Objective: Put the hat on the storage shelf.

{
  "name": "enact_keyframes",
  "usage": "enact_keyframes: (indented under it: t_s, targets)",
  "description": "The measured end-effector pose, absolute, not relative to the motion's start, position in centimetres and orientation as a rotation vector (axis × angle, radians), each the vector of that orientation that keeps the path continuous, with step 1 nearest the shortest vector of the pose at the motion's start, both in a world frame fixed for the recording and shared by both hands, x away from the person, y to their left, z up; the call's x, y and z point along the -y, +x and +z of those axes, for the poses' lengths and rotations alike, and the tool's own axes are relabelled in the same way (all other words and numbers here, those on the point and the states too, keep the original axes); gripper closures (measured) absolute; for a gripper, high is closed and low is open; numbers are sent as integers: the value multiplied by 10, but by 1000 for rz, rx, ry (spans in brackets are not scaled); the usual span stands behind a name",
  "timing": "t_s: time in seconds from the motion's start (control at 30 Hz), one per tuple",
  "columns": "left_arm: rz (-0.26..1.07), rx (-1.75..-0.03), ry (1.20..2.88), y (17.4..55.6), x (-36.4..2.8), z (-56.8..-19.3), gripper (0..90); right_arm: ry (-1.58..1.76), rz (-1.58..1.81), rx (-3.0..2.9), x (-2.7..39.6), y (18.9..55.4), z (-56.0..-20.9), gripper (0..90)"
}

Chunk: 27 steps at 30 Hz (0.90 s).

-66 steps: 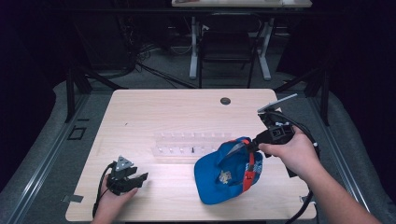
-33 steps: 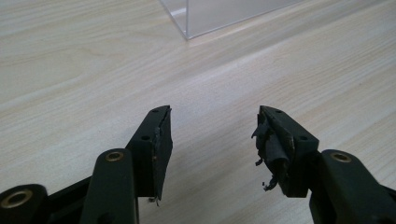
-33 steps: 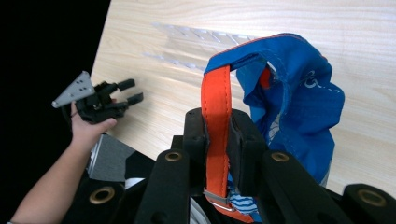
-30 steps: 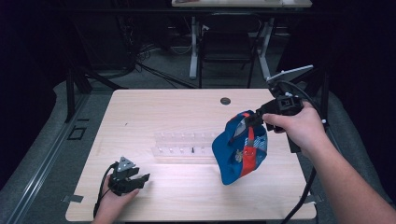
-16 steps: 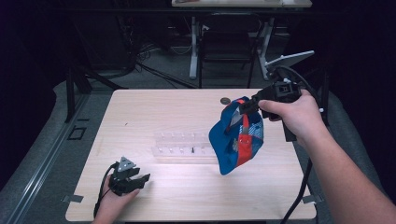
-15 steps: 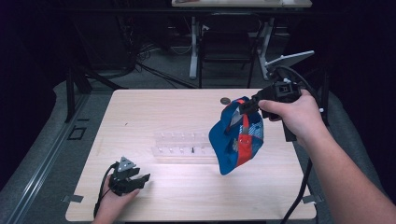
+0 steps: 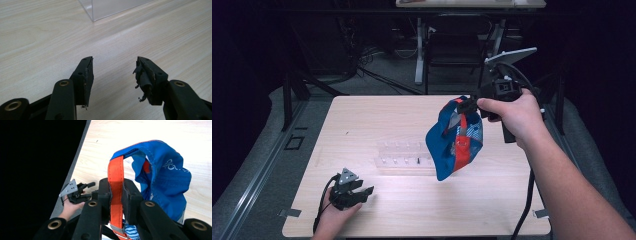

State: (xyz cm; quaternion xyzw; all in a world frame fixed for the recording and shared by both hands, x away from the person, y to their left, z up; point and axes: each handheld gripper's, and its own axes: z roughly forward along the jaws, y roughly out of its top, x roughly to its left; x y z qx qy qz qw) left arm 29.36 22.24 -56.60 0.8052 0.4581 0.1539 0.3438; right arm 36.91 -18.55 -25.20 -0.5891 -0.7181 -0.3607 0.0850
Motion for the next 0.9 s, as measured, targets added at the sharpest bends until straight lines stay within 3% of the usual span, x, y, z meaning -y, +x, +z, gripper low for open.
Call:
enact_keyframes:
  t_s: [0.9]
  targets:
    - [400,-1117,2061,288,-209,-558,487,-1729,-1121,2146,134,397,-261,784]
